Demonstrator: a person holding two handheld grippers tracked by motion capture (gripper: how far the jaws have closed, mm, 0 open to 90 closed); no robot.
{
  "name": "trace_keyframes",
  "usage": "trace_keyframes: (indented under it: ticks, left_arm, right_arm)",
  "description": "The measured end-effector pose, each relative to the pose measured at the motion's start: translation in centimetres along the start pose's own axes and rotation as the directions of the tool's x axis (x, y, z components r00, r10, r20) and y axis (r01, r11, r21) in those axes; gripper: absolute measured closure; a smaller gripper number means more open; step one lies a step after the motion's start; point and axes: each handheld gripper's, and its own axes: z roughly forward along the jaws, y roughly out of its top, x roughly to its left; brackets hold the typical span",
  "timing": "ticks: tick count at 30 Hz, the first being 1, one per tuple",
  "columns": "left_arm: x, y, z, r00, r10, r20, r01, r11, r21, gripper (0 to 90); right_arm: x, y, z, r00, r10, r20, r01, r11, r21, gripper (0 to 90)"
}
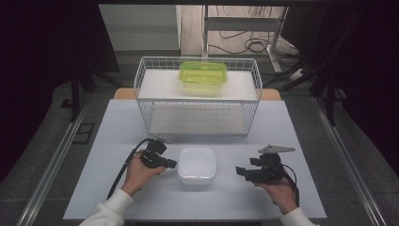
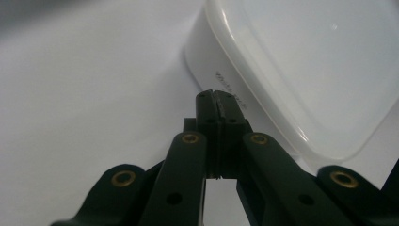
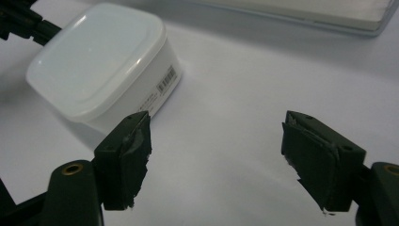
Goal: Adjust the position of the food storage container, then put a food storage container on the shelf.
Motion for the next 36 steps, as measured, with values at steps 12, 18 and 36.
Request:
trace_keyframes:
  ticks: [12, 18, 36]
  left_arm:
    - [0.1, -2.8, -4.5, 0.9989, -0.032, -0.034, 0.024, 0.9767, -0.213, 40.0]
    - [-0.2, -3.3, -4.8, 0.9993, -0.036, -0.003, 0.035, 0.9718, -0.233, 33.5]
    - [0.1, -2.9, -3.5, 0.9836, -0.113, 0.140, 0.141, 0.9681, -0.207, 31.1]
  right_arm:
    - [0.0, 0.0, -0.8, 0.9994, 0.034, -0.012, -0.034, 0.9975, -0.062, 20.4]
    - [0.1, 0.1, -0.9, 0.9992, 0.031, -0.026, -0.033, 0.9975, -0.063, 20.6]
    - [0.6, 1.0, 0.1, 0.9873, 0.111, -0.114, -0.117, 0.9921, -0.046, 26.2]
